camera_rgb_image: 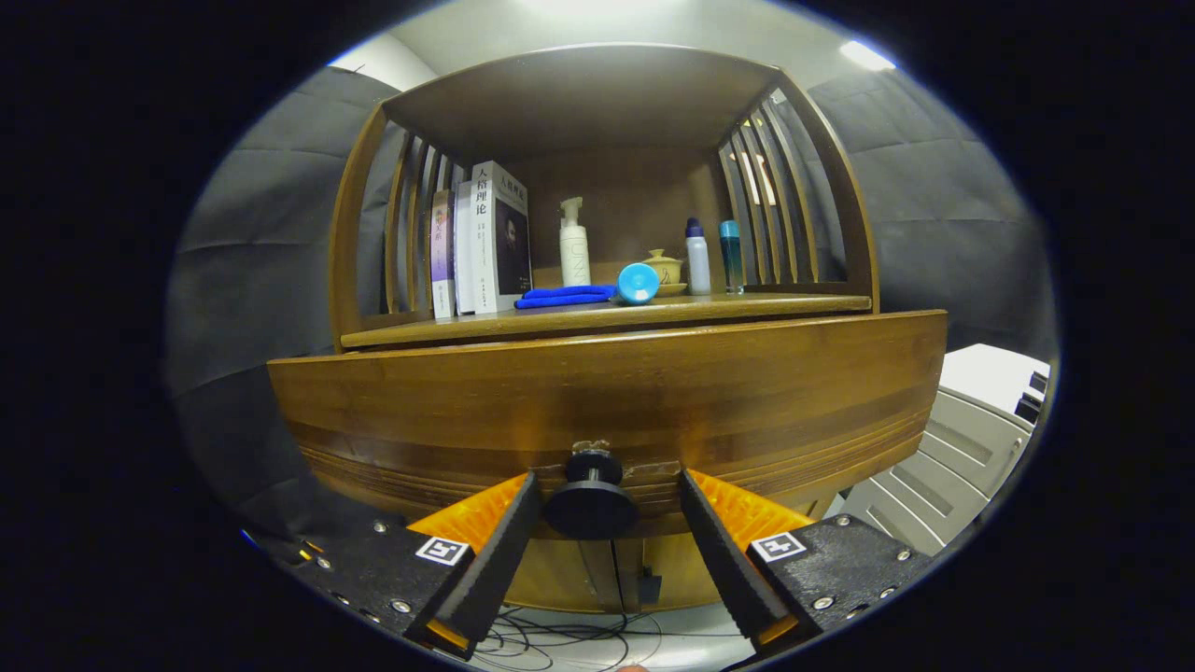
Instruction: Pull open the drawer, take out the items inside it, and place them on the countertop above the cabinet.
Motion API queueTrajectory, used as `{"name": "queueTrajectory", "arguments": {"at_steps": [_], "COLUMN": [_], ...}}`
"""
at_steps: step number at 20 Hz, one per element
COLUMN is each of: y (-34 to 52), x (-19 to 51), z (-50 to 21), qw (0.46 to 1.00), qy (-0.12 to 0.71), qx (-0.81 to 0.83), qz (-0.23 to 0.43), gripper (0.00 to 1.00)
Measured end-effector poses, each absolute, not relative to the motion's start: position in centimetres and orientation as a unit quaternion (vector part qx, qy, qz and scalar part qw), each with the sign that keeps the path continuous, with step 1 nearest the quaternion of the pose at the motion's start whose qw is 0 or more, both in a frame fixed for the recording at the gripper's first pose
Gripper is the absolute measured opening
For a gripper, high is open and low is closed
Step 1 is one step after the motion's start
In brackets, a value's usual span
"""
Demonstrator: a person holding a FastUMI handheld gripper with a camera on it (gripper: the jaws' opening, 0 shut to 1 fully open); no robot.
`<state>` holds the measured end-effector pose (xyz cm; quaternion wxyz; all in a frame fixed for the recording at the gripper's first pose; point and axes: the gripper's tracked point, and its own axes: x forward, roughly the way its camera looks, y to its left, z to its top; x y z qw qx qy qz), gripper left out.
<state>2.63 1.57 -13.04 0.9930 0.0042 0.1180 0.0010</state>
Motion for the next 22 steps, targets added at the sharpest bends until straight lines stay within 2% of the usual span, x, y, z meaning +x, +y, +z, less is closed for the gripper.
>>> {"name": "queueTrajectory", "arguments": {"at_steps": [22], "y": [0.9], "x": [4.9], "z": [-13.5], "qw": [0.991], "qy": [0.134], "qx": [0.006], "qz": [-0.001], "gripper": [0.95]}}
